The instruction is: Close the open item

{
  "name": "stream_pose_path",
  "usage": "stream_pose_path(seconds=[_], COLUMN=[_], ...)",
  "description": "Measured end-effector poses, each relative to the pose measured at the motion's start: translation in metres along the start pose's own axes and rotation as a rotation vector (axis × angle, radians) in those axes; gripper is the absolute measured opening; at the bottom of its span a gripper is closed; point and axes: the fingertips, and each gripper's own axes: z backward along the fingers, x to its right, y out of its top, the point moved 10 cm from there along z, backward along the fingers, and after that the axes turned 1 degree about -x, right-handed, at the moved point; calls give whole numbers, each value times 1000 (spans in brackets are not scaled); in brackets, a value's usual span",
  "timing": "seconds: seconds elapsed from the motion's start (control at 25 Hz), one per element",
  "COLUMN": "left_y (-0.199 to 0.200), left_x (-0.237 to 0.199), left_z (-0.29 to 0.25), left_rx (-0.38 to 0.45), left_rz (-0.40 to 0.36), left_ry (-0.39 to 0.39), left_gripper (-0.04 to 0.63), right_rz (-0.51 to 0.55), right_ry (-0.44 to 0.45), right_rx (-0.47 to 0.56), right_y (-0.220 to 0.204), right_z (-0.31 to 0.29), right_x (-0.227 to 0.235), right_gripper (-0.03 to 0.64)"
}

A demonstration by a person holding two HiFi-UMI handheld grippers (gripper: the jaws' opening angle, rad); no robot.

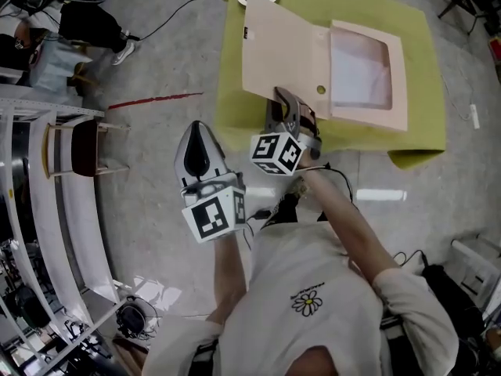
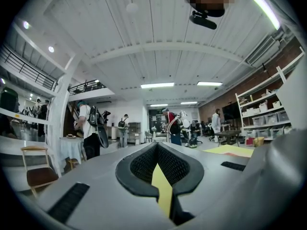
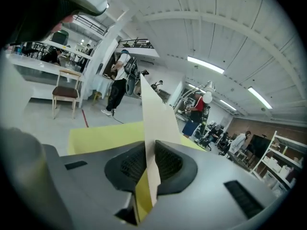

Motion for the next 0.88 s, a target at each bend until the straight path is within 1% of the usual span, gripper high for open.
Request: stream_pose_path(seconds=[0.12, 0.28, 0.36, 0.44, 0.56, 0.64, 0.88], left_y=[4, 10, 12, 12, 15, 18, 16], left_x=[3, 18, 29, 39, 51, 59, 98], left_z=[-4, -13, -21, -30, -48, -58, -83], left_rx=[14, 43, 56, 65, 79, 87, 94], left_rz=[1, -1, -2, -6, 19, 42, 61], left_ry=[-30, -64, -79, -112, -168, -197, -312], left_gripper=[14, 14, 14, 14, 14, 14, 14], right_rz=[-33, -107, -164, -232, -324, -384, -507], right_ry=[-42, -29, -11, 6, 4, -13, -107], right_rx=[1, 7, 15, 25, 38, 40, 16], right_y=[4, 5, 2, -5, -16, -22, -49], right_z=[9, 19, 22, 28, 39, 47, 71], right_x=[10, 33, 48, 63, 85, 99, 133], right_gripper=[26, 25, 23, 21, 20, 17, 17])
